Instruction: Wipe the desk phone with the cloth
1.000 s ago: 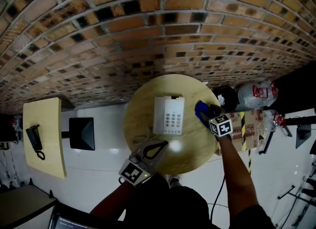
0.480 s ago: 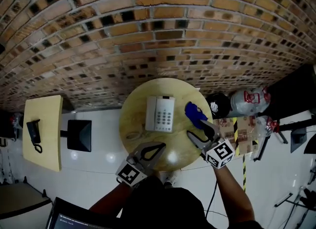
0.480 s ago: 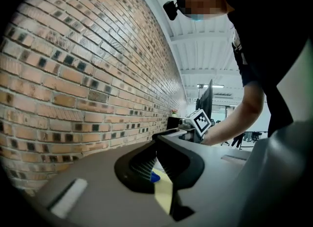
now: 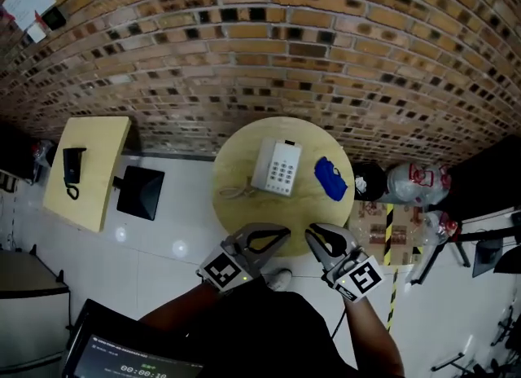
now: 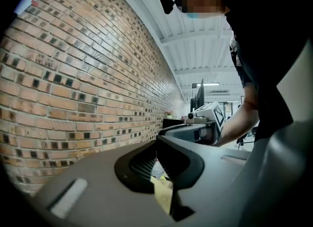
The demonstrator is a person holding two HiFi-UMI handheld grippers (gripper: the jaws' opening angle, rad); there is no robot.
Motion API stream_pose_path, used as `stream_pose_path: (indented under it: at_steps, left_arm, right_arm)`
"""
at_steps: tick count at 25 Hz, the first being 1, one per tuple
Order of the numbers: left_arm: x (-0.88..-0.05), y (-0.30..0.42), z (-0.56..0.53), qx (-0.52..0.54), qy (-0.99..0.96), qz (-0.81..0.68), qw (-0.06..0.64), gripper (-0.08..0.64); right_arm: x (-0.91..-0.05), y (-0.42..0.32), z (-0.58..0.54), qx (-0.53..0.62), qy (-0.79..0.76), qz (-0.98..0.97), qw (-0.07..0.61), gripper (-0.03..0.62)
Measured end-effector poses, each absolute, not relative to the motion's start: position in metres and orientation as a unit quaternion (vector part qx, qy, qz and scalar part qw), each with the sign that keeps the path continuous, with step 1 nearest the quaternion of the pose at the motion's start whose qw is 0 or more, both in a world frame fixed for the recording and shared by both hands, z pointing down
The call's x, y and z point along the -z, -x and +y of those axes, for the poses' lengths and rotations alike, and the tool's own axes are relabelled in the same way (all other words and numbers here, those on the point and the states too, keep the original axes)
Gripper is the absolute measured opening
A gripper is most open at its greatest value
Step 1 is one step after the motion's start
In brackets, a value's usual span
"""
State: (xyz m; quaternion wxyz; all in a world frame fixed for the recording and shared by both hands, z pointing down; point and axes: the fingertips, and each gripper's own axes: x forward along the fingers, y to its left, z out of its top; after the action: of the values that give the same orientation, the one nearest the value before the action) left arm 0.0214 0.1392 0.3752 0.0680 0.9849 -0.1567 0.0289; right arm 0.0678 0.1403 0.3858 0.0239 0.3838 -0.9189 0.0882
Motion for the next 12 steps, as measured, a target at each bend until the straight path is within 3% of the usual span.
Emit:
stream_pose_path:
  at_steps: [4,12]
  left_arm:
    - [-0.366,-0.022,0.167,-0.023,-0.986,-0.159,0.052,-0.005]
    - [-0.355,-0.013,0.204,-0.016,-0.987,-0.158,0.030,-0.005]
  right_arm:
    - [-0.375,-0.057,0.172,-0.086,-0.375,-0.923,0.014,0.005]
    - [-0.363,-0.043,0.213,-0.083,-0.384,-0.919,0.009,0.000]
